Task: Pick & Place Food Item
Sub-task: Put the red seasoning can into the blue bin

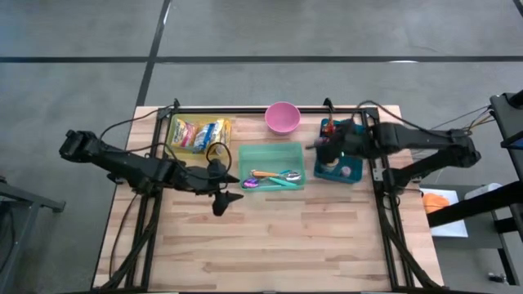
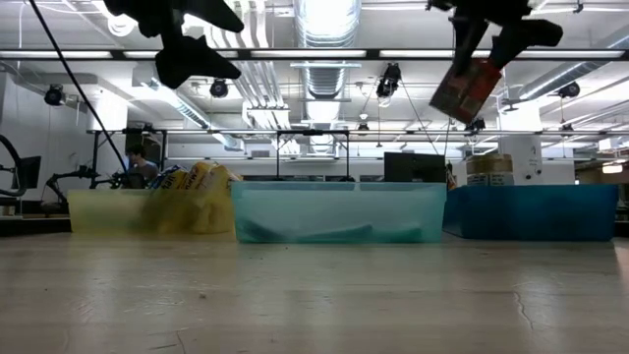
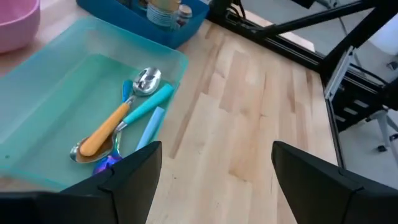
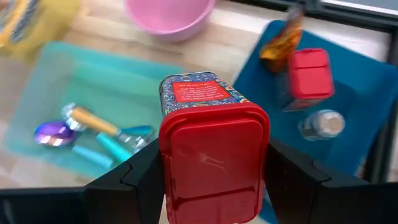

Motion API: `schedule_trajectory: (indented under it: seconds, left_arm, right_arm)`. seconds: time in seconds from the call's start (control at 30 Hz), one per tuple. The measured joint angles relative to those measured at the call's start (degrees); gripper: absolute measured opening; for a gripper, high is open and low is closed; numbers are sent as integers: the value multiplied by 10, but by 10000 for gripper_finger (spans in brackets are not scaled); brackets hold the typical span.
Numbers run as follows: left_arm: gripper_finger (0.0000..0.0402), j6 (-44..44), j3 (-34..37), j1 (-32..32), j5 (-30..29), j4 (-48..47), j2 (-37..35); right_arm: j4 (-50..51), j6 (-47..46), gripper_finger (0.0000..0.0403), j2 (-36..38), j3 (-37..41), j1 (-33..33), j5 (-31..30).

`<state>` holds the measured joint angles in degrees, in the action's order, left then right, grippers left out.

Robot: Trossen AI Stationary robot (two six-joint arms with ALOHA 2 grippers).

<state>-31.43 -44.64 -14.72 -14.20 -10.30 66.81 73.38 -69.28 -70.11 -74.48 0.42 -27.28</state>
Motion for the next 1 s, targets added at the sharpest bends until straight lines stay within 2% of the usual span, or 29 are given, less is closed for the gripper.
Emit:
schedule_trajectory:
  seconds: [0.17,0.33,0.6,0.8,1.0]
  left_arm:
    - [309,2,0,-1,2,-18,0]
    - [309,46,0,0,2,-61,0]
    - [309,66,0,0,2,-72,0]
    - [309,66,0,0,2,-72,0]
    - [309,66,0,0,2,-72,0]
  right_arm:
    - [28,18,209,3,0,-86,31]
    - [92,20,209,-3,0,-148,66]
    - [122,36,209,-6,4,-203,92]
    - [119,69,209,-6,42,-237,102]
    - [87,164,209,-6,108,-259,125]
